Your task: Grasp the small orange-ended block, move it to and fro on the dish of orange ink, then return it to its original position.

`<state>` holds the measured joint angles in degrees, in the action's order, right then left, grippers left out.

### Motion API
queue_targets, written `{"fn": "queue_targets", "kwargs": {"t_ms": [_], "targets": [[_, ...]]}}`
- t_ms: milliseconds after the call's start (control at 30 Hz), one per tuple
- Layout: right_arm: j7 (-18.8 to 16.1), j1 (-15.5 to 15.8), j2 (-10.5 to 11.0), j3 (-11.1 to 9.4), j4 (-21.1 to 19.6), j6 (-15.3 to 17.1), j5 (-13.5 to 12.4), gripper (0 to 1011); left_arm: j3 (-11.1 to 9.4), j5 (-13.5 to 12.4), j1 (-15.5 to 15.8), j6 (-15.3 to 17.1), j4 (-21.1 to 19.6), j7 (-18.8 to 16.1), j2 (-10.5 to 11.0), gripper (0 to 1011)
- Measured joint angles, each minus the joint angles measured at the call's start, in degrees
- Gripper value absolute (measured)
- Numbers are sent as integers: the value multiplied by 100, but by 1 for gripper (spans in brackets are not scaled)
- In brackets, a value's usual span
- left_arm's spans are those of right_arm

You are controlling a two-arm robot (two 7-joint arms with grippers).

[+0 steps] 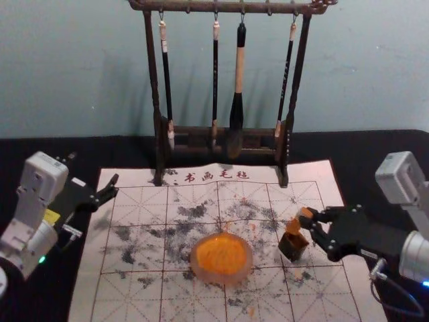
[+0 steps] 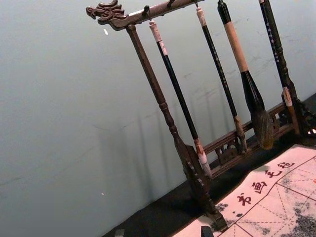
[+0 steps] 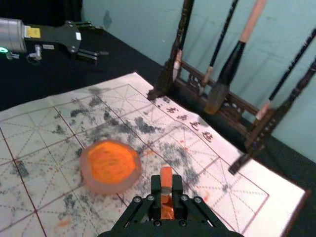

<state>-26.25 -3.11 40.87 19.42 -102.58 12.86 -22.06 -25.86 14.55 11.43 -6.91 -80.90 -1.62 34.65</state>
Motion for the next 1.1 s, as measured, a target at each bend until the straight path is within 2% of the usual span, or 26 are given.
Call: {"fn": "queue_targets", "kwargs": {"t_ms": [200,433,1100], "targets": [[69,173,12,-138,8,12,-54,95,0,0,0,0,0,0,0,1002],[92,210,-47,-182,92,21,-69,95,0,0,0,0,0,0,0,1001],[-9,64,-184,-66,397,60,-33,95,0,0,0,0,0,0,0,1001]]}}
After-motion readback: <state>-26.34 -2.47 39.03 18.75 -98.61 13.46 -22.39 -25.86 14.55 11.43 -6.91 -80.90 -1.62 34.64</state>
